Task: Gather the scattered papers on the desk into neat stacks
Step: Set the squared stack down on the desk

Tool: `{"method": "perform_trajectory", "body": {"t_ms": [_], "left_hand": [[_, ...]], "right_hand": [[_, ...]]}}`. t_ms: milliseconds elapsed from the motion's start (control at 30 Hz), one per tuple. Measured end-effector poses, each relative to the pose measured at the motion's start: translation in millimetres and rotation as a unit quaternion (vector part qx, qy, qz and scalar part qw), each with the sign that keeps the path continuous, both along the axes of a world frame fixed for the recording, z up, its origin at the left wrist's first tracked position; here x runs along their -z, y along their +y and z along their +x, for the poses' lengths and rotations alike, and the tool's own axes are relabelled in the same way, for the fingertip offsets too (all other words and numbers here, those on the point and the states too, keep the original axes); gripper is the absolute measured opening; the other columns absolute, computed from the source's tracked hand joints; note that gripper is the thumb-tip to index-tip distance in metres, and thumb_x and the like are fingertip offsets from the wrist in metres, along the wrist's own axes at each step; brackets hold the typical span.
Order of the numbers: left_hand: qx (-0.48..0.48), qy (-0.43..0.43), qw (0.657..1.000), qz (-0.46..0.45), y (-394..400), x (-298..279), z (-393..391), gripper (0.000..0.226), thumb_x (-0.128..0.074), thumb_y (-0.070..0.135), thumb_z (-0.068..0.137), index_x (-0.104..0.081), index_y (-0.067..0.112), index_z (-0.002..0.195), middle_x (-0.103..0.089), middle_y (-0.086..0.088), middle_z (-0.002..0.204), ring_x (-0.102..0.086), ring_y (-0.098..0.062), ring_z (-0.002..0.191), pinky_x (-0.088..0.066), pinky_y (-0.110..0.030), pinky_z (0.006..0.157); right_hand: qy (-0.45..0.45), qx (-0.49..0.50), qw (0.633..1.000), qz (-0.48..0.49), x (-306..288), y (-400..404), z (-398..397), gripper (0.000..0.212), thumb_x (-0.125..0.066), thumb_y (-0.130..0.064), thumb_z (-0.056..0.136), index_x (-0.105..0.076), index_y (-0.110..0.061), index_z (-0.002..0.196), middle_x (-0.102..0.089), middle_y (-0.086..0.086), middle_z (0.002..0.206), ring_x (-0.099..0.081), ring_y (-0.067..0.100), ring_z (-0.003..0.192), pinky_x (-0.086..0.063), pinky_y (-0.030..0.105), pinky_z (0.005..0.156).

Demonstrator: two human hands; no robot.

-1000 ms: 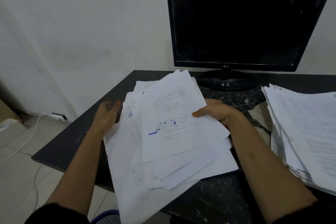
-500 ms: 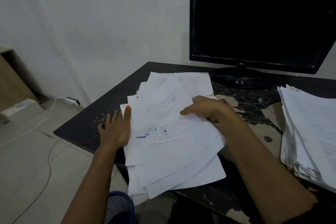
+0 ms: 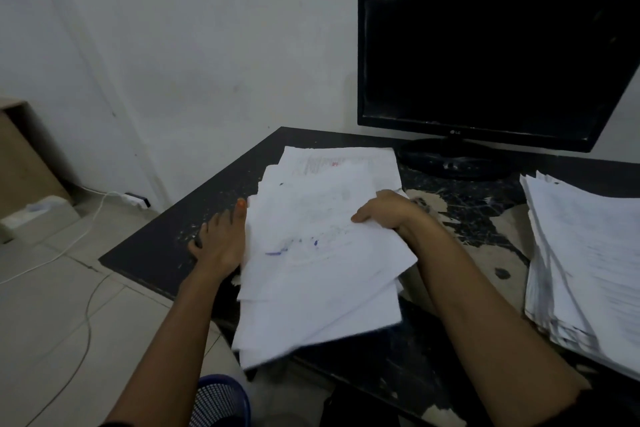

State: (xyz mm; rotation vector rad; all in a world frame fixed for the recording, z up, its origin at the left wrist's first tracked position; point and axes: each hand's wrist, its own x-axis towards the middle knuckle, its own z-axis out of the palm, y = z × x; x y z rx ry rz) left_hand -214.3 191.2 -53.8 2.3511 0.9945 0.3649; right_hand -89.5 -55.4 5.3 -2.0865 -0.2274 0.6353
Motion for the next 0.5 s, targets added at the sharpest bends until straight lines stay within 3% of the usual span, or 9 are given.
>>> {"method": "perform_trajectory", "body": {"t_ms": [33, 100, 133, 233, 300, 367, 433, 500], "left_hand": [[-0.005, -0.052, 0.998, -0.028, -1, -4, 5, 0.069, -0.008, 0.064, 0.096, -0.057, 0.022, 0.118, -0.051, -0.009, 0.136, -0.040, -0.030, 0.131, -0.014, -0.058, 0.114], [0.002, -0.145, 0.988, -0.052, -9, -13, 12, 0.059, -0.014, 0.059, 0.099, -0.055, 0.017, 0.090, -0.059, -0.006, 0.107, -0.052, -0.026, 0.106, -0.027, -0.050, 0.107], [0.008, -0.179, 0.982, -0.059, -12, -16, 16, 0.056, -0.017, 0.058, 0.100, -0.053, 0.017, 0.088, -0.058, -0.005, 0.100, -0.053, -0.024, 0.099, -0.032, -0.046, 0.103], [0.039, -0.242, 0.964, -0.098, -11, -14, 28, 0.059, -0.023, 0.068, 0.094, -0.054, 0.019, 0.084, -0.059, -0.004, 0.093, -0.057, -0.023, 0.090, -0.044, -0.051, 0.096], [0.064, -0.251, 0.962, -0.082, -6, -8, 38, 0.053, -0.029, 0.064, 0.094, -0.057, 0.019, 0.087, -0.061, -0.009, 0.098, -0.058, -0.027, 0.092, -0.045, -0.054, 0.094], [0.091, -0.232, 0.968, -0.033, 0, -3, 47, 0.028, -0.042, 0.042, 0.098, -0.061, 0.022, 0.106, -0.059, -0.006, 0.117, -0.056, -0.022, 0.106, -0.044, -0.050, 0.100], [0.139, -0.187, 0.972, 0.004, 5, -1, 60, 0.035, -0.054, 0.022, 0.097, -0.053, 0.017, 0.131, -0.050, -0.006, 0.138, -0.048, -0.023, 0.125, -0.037, -0.042, 0.109], [0.198, -0.114, 0.973, 0.010, 8, -2, 78, 0.050, -0.061, 0.014, 0.092, -0.045, 0.016, 0.139, -0.039, -0.005, 0.150, -0.039, -0.025, 0.136, -0.031, -0.044, 0.114]], "right_hand": [[0.022, 0.047, 0.998, 0.043, 0, -6, 6, 0.046, -0.070, -0.015, 0.086, -0.048, 0.004, 0.122, -0.059, 0.012, 0.112, -0.059, 0.026, 0.085, -0.049, 0.030, 0.070], [0.061, 0.145, 0.976, 0.150, 4, -15, 14, 0.045, -0.067, -0.005, 0.087, -0.051, 0.009, 0.126, -0.062, 0.018, 0.119, -0.060, 0.030, 0.087, -0.049, 0.034, 0.072], [0.074, 0.191, 0.959, 0.195, 6, -17, 16, 0.042, -0.065, -0.002, 0.087, -0.052, 0.009, 0.127, -0.062, 0.018, 0.120, -0.059, 0.029, 0.089, -0.048, 0.035, 0.074], [0.089, 0.291, 0.910, 0.283, 15, -12, 15, 0.035, -0.059, 0.004, 0.089, -0.054, 0.004, 0.124, -0.060, 0.009, 0.117, -0.058, 0.026, 0.083, -0.050, 0.033, 0.071], [0.079, 0.329, 0.892, 0.299, 20, -6, 13, 0.038, -0.054, 0.003, 0.090, -0.052, -0.002, 0.128, -0.059, 0.010, 0.121, -0.056, 0.022, 0.082, -0.051, 0.030, 0.073], [0.051, 0.355, 0.891, 0.279, 23, -3, 12, 0.043, -0.050, 0.001, 0.090, -0.049, -0.002, 0.134, -0.057, 0.010, 0.128, -0.058, 0.026, 0.096, -0.052, 0.033, 0.086], [0.024, 0.370, 0.894, 0.251, 24, -5, 14, 0.043, -0.047, -0.001, 0.090, -0.049, -0.003, 0.133, -0.057, 0.011, 0.129, -0.057, 0.027, 0.100, -0.052, 0.035, 0.090], [-0.006, 0.361, 0.909, 0.208, 25, -13, 18, 0.039, -0.044, -0.002, 0.090, -0.054, -0.003, 0.128, -0.059, 0.011, 0.125, -0.055, 0.024, 0.092, -0.050, 0.031, 0.082]]}}
